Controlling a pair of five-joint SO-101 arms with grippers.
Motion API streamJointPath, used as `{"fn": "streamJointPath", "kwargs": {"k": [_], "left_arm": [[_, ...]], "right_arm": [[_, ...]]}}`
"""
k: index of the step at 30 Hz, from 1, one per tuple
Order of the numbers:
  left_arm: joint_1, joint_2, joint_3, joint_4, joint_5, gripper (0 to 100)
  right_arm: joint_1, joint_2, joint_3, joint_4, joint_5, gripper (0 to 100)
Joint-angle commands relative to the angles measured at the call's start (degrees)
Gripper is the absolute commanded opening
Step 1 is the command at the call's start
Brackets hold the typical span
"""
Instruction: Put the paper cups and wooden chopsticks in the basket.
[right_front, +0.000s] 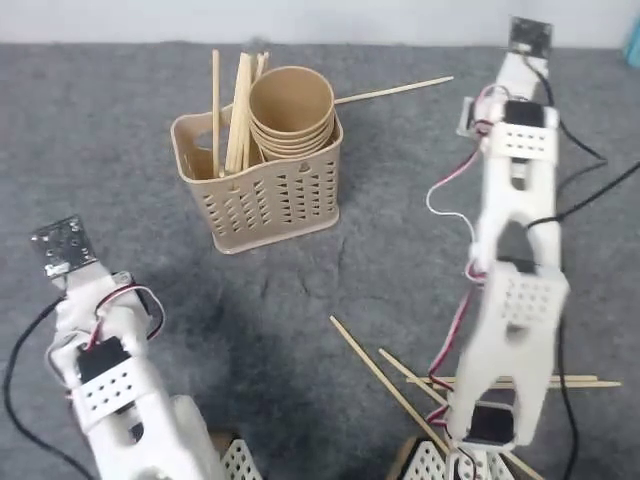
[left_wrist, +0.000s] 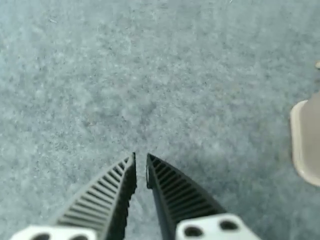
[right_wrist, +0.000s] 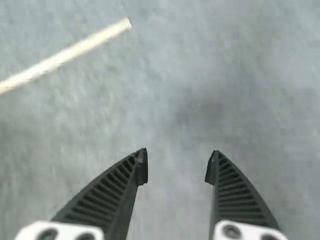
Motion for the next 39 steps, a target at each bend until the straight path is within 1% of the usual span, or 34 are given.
{"fn": "streamJointPath", "kwargs": {"k": [1,4,5,7,16,17,19,21,23,25,27,31,35,39], "left_arm": [[0.2,-1.5,-0.1,-1.0,-0.9,4],[1.2,-1.5,0.8,-3.0,-1.0,4],[2.2,-1.5,1.4,-3.7,-1.0,4],[3.6,-1.5,1.7,-4.2,-1.1,4],[4.0,-1.4,1.8,-4.2,-1.1,4],[4.0,-1.3,1.8,-4.2,-1.1,4],[4.0,-1.1,1.7,-4.2,-1.1,4],[4.0,-1.1,1.8,-4.2,-1.1,4],[4.0,-1.1,1.7,-4.2,-1.1,4],[4.0,-1.1,1.8,-4.2,-1.1,4],[3.9,-1.1,1.8,-4.2,-1.1,4],[3.9,-1.1,1.8,-4.2,-1.1,4],[3.9,-1.1,1.8,-4.2,-1.1,4],[3.9,-1.1,1.8,-4.2,-1.1,4]], "right_arm": [[-2.4,12.8,-27.4,-2.1,-0.2,20.2],[-4.1,23.1,-40.2,-1.9,-0.2,20.2],[-4.6,25.8,-42.5,-1.4,-0.2,20.2],[-5.0,27.3,-41.9,2.7,-0.2,20.2],[-4.8,18.2,-41.9,41.8,-0.2,20.2],[-4.9,16.6,-41.6,44.1,-0.2,20.2],[-4.4,14.0,-39.7,43.8,-0.2,20.1],[-3.9,10.7,-35.3,43.9,-0.2,19.0],[-4.0,6.1,-27.8,43.9,-0.2,15.4],[-4.8,-0.6,-17.1,43.9,0.0,12.5],[-6.2,-8.8,-5.1,43.8,1.8,12.3],[-10.3,-25.9,16.0,43.7,4.7,12.3],[-14.8,-39.6,31.4,43.4,6.6,12.3],[-22.5,-49.3,44.7,43.4,11.7,12.3]]}}
